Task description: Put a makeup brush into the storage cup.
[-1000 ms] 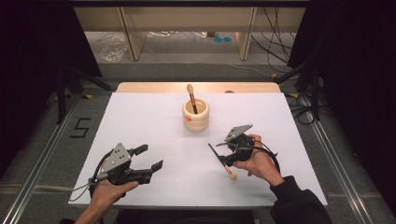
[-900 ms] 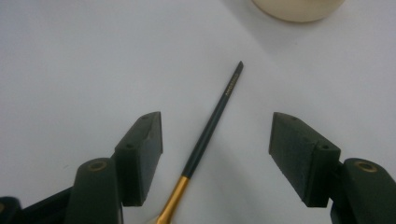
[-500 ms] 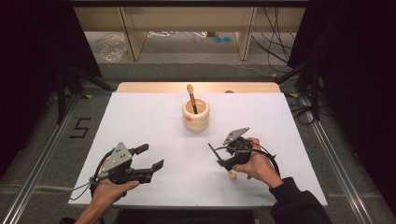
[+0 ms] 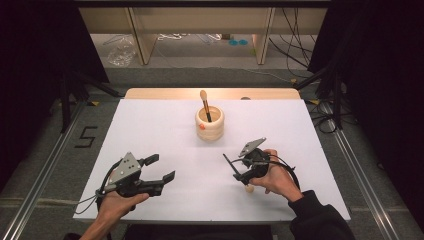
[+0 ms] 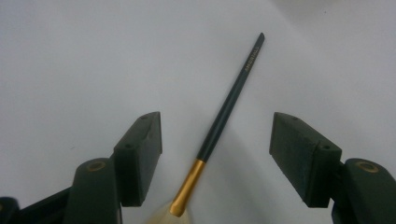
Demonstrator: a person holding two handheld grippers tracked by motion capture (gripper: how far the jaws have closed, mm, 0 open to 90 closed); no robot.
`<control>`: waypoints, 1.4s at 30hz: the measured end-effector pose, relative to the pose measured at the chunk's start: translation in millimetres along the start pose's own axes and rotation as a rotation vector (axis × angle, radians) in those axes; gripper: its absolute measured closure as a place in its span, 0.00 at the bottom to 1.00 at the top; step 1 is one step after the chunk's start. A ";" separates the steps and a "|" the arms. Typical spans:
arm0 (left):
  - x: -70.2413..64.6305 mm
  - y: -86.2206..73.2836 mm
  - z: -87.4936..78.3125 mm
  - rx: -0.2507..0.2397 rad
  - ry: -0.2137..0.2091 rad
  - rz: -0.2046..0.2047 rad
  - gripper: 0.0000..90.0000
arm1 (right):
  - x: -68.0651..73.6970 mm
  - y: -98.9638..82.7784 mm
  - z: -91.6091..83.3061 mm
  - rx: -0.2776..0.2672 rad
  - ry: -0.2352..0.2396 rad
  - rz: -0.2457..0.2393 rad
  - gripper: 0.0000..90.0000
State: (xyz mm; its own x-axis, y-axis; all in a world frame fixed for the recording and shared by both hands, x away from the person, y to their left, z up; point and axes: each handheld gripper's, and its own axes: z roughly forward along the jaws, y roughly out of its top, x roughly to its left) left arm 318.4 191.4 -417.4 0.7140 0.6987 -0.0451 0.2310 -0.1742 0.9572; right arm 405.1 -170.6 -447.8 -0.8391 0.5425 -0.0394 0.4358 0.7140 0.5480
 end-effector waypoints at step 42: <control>-0.2 -0.5 0.7 0.005 0.003 0.005 0.24 | -6.0 7.9 13.7 0.120 0.049 -0.001 0.55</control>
State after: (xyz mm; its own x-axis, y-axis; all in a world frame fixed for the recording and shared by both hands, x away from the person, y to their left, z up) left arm 318.5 190.8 -418.0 0.7134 0.6997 -0.0400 0.2309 -0.1808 0.9560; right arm 418.0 -162.1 -454.7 -0.8531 0.5217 0.0024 0.4683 0.7638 0.4443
